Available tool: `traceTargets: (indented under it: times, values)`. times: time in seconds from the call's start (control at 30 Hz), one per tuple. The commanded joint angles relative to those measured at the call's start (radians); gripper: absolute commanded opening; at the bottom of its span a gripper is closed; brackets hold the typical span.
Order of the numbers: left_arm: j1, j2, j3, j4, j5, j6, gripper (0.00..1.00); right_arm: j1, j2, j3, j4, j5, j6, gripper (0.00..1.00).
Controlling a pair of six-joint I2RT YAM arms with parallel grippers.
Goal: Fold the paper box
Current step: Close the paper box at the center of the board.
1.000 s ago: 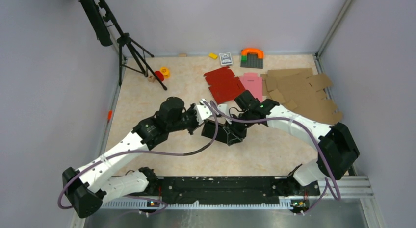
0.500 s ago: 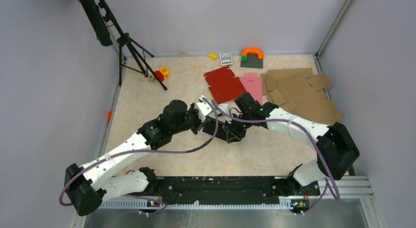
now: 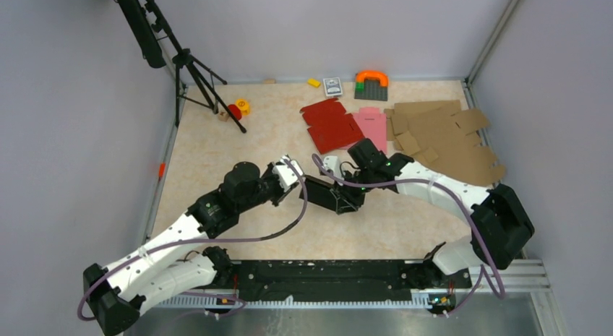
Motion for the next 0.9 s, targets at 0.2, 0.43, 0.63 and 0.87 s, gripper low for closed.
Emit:
traceTargets:
  times: [0.2,0.43,0.63,0.87]
  values:
    - [0.001,-0.050,-0.043,0.126,0.087,0.103,0.43,0.008,-0.092,-0.023,-0.033,-0.126,-0.041,0.03]
    - [0.000,-0.041,-0.040,0.168,0.149,0.154,0.39,0.008,-0.106,-0.027,-0.041,-0.131,-0.043,0.03]
    - [0.000,0.000,-0.027,0.195,0.219,0.184,0.33,0.013,-0.098,-0.015,-0.046,-0.126,-0.044,0.03]
    - [-0.003,0.063,0.010,0.156,0.226,0.203,0.26,0.020,-0.093,0.000,-0.044,-0.129,-0.038,0.03]
